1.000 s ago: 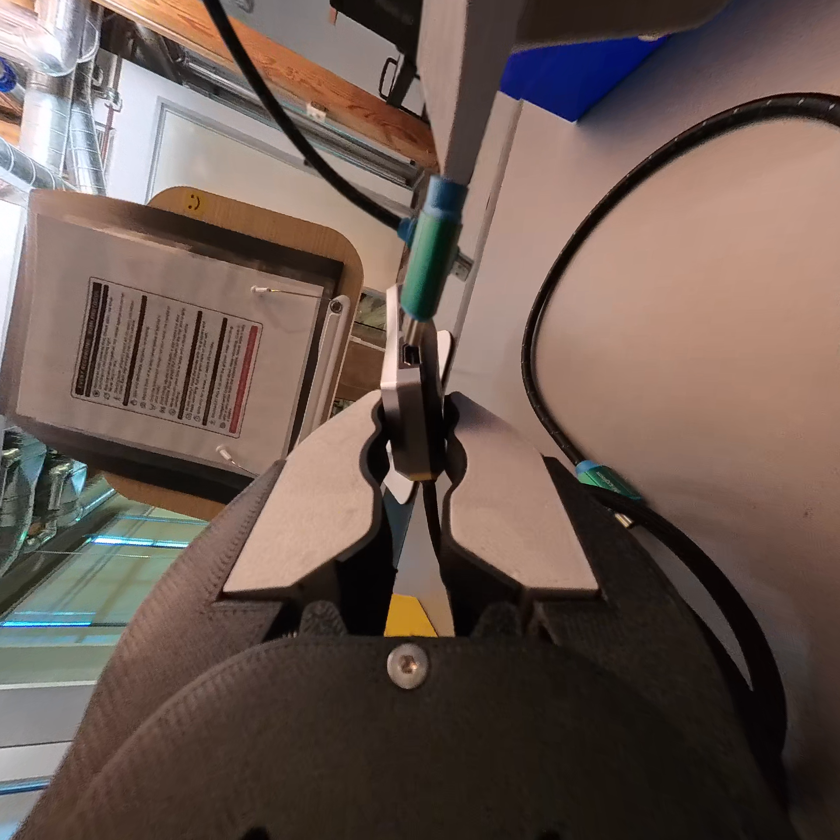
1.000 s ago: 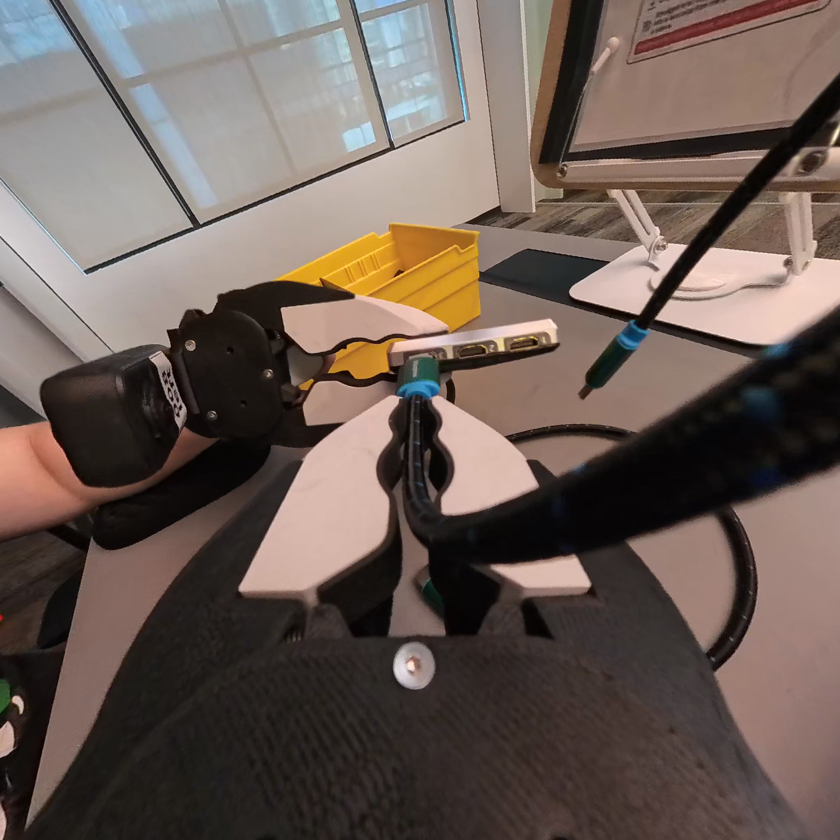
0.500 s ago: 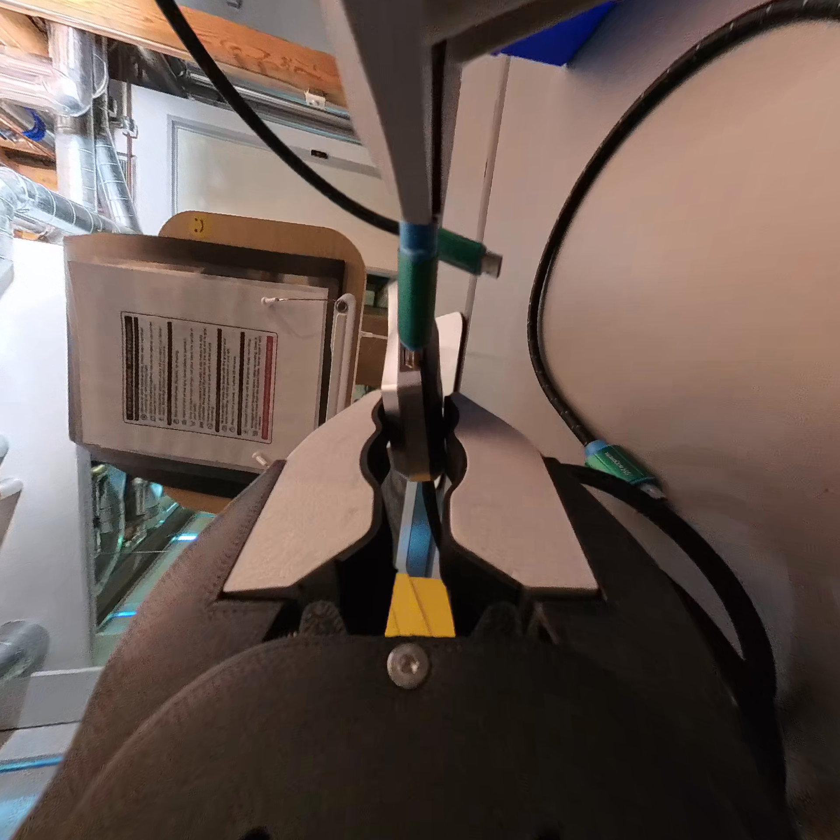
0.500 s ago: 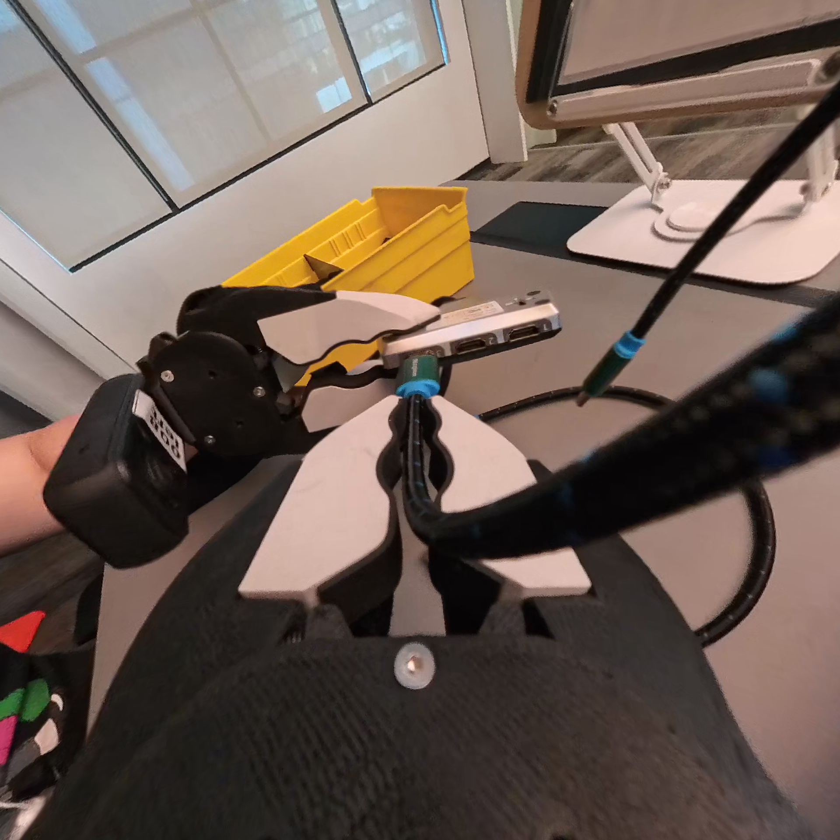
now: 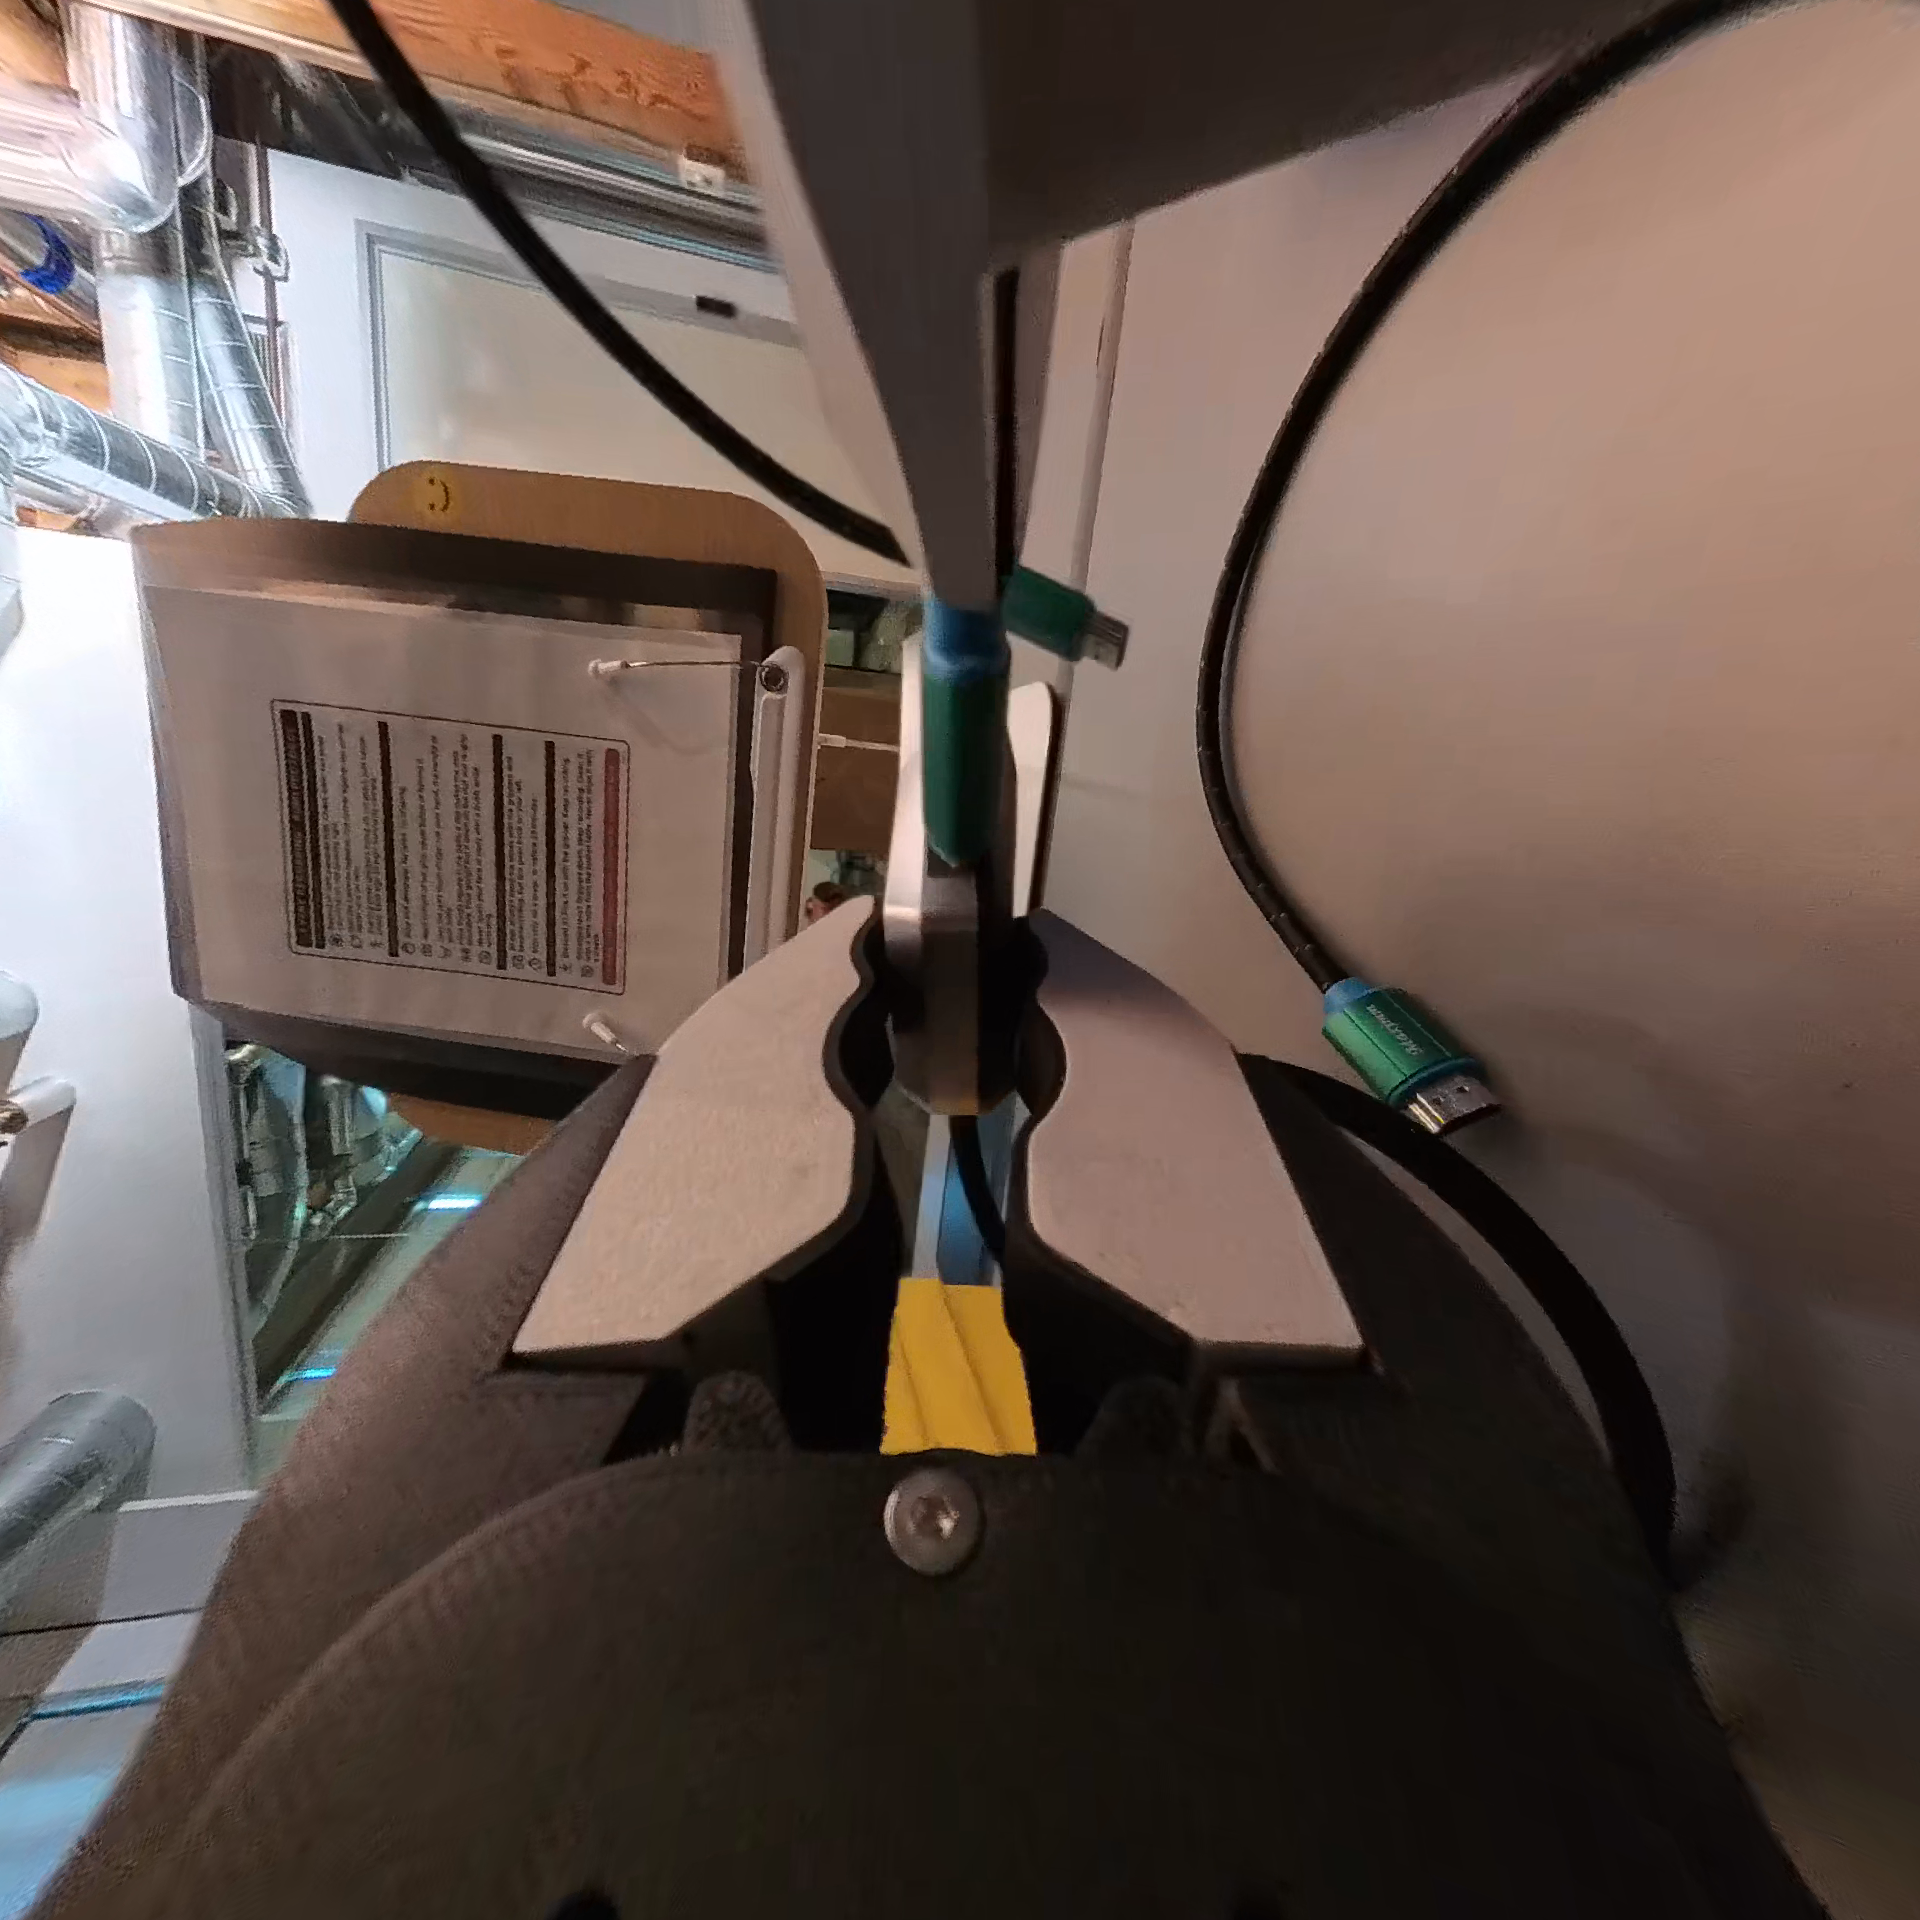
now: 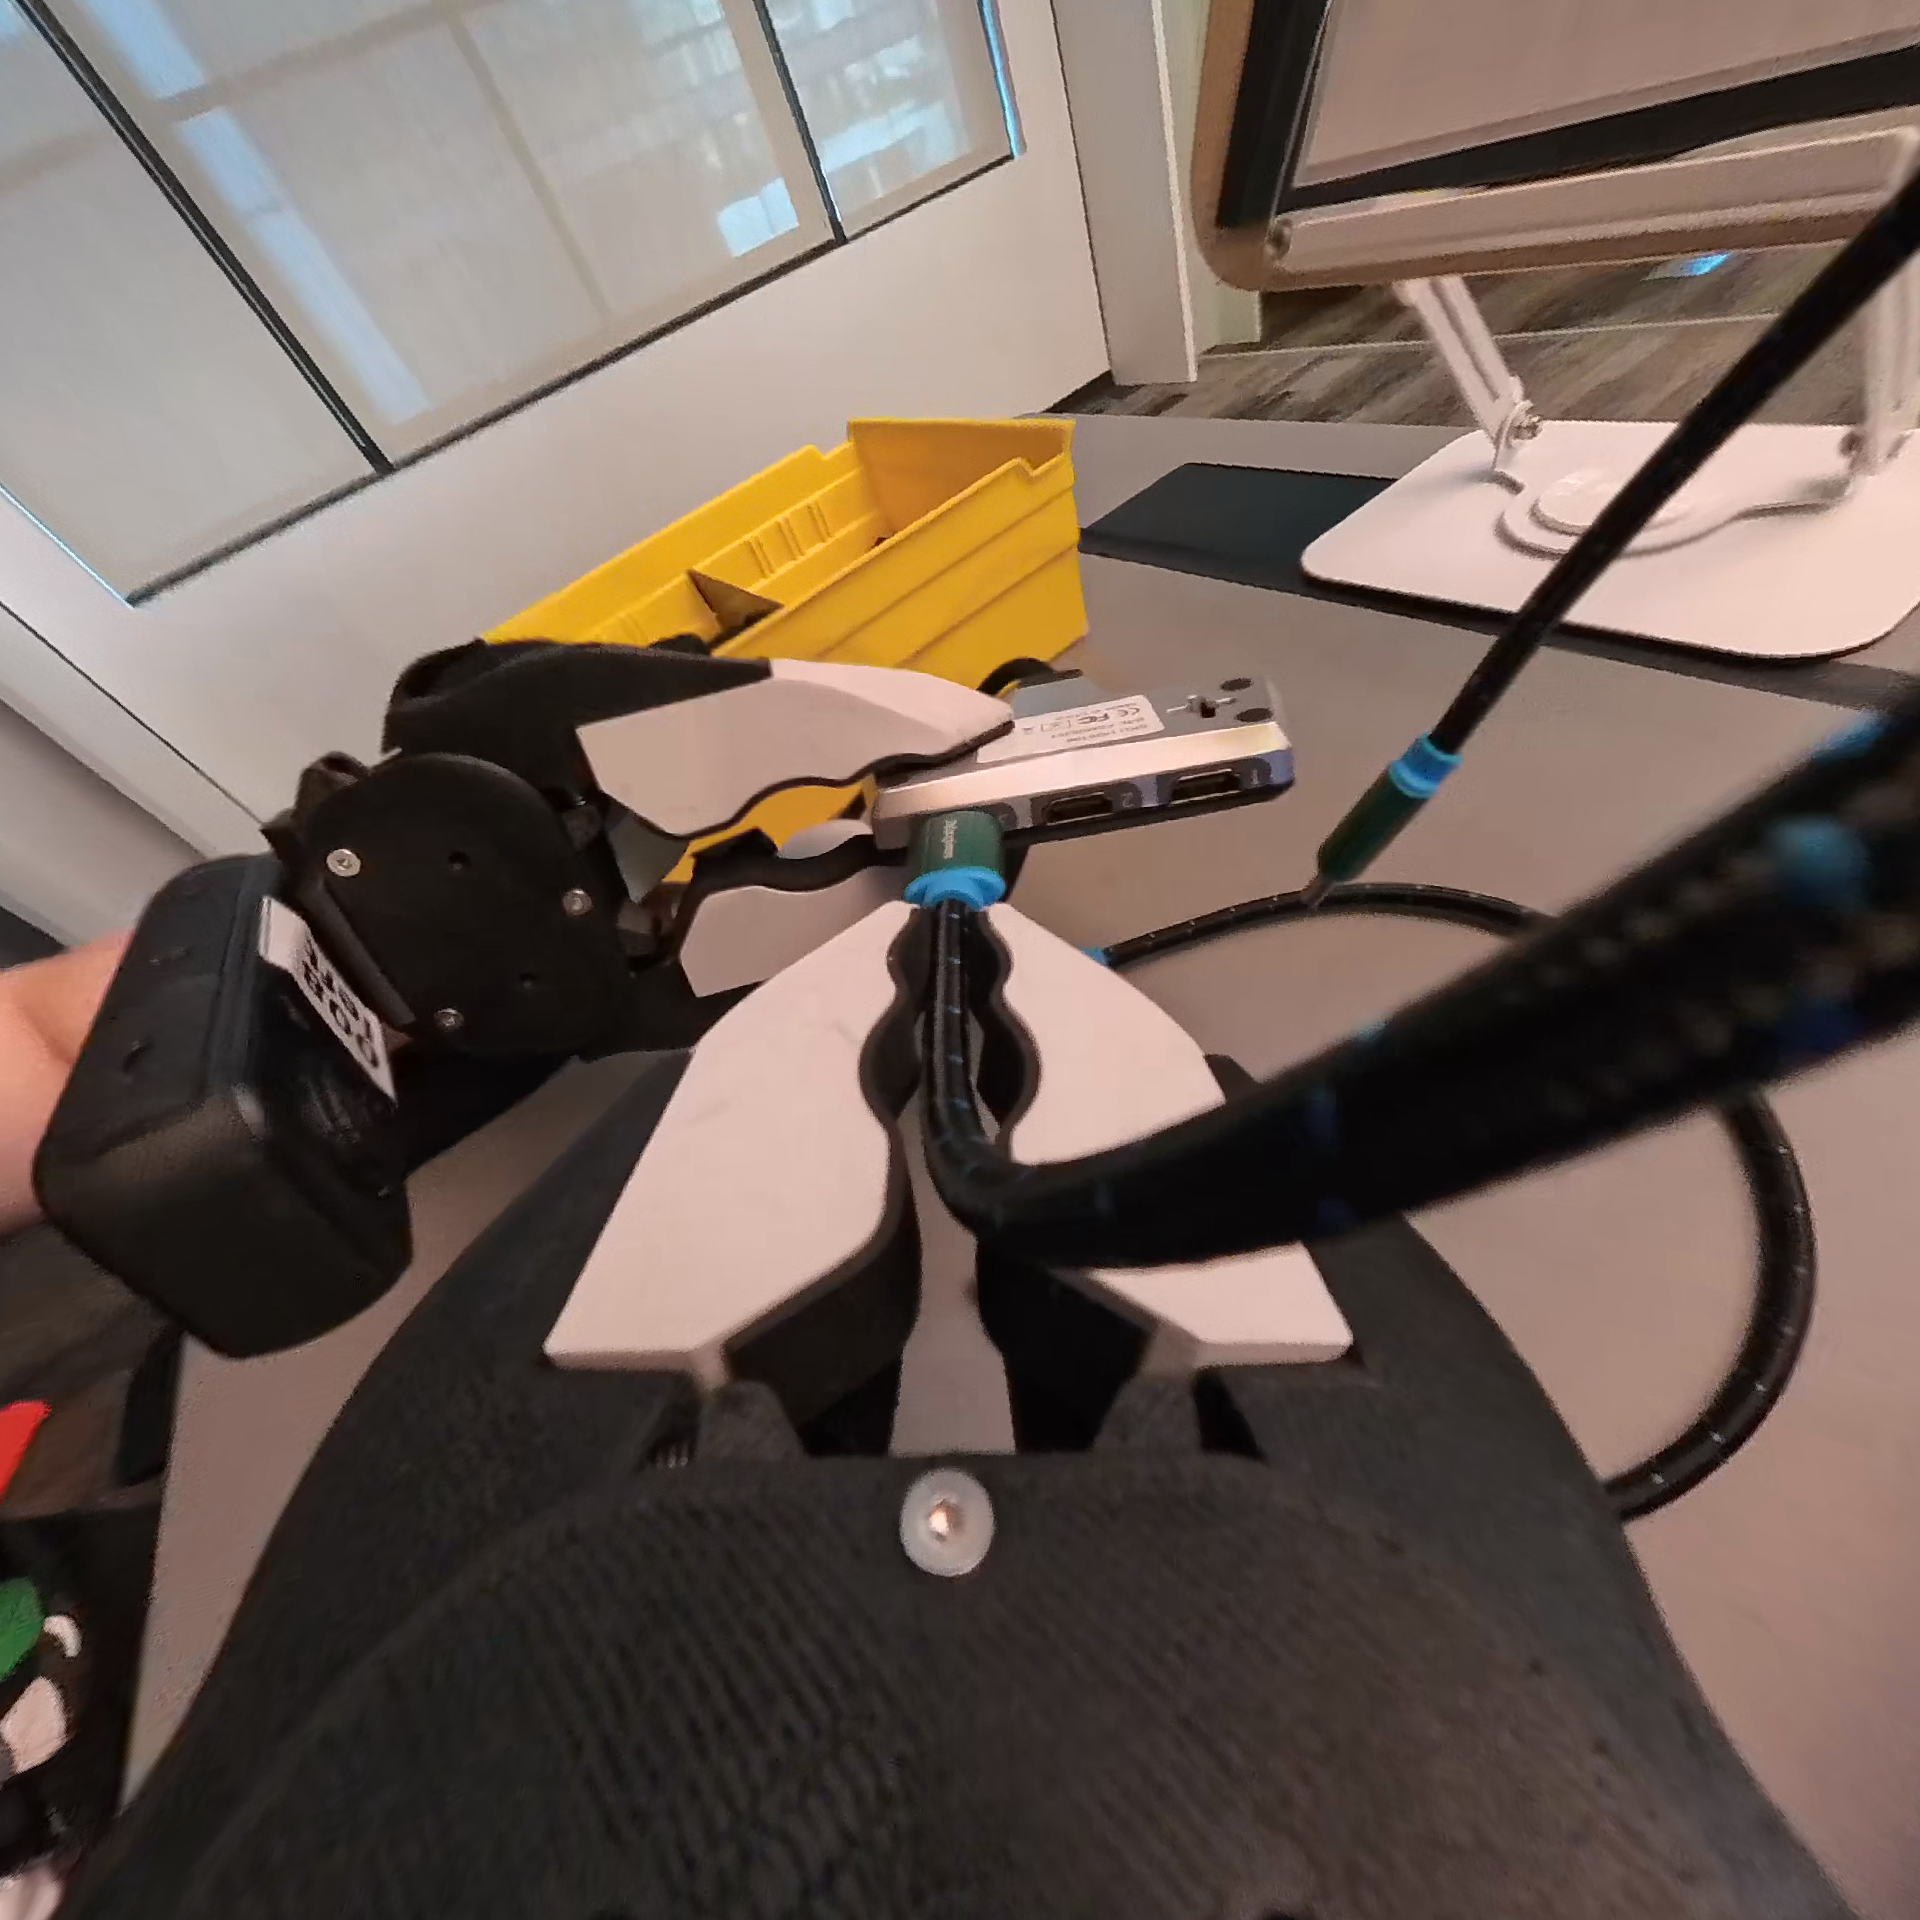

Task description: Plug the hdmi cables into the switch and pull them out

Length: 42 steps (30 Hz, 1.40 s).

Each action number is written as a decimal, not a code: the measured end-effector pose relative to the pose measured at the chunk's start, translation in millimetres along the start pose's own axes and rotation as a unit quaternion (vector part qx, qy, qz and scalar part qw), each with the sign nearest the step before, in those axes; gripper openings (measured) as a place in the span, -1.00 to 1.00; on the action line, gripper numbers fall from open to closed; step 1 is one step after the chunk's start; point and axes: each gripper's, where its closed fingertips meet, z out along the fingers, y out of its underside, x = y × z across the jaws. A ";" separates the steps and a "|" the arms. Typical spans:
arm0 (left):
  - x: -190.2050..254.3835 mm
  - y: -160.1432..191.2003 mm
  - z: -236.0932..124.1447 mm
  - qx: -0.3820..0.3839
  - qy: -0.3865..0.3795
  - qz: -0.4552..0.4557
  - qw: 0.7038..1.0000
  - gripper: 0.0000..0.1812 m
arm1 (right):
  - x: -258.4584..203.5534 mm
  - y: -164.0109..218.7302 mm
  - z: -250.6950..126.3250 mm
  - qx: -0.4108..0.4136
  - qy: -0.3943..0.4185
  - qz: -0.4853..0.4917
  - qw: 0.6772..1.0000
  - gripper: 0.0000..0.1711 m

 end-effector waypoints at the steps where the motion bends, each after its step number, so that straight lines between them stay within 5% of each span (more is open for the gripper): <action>1: 1.9 0.8 0.6 -0.004 0.000 0.005 1.000 -0.81 | -0.4 1.1 0.9 -0.003 0.005 -0.010 1.000 -0.93; 10: 4.8 6.2 5.6 0.001 0.040 -0.028 0.999 -0.78 | -0.1 4.6 -4.3 -0.019 -0.032 -0.093 0.995 -0.85; 18: 9.7 32.1 7.9 0.005 0.085 -0.073 0.994 -0.78 | 13.3 107.8 -6.9 -0.244 0.007 -0.332 0.911 -0.77; 24: 6.9 39.6 6.3 -0.029 0.076 -0.067 0.994 -0.78 | 27.3 115.4 -12.0 -0.277 0.015 -0.244 0.929 -0.84; 34: -1.9 42.0 3.9 -0.026 0.068 -0.093 0.993 -0.78 | 46.5 106.1 -22.6 -0.299 0.064 -0.332 0.892 -0.61; 39: 0.3 43.5 6.5 -0.026 0.071 -0.104 0.992 -0.78 | 53.1 119.3 -23.3 -0.356 0.049 -0.267 0.894 -0.84; 42: 7.7 43.8 8.0 -0.031 0.077 -0.096 0.992 -0.78 | 17.0 131.2 -35.7 -0.366 -0.036 -0.252 0.895 -0.91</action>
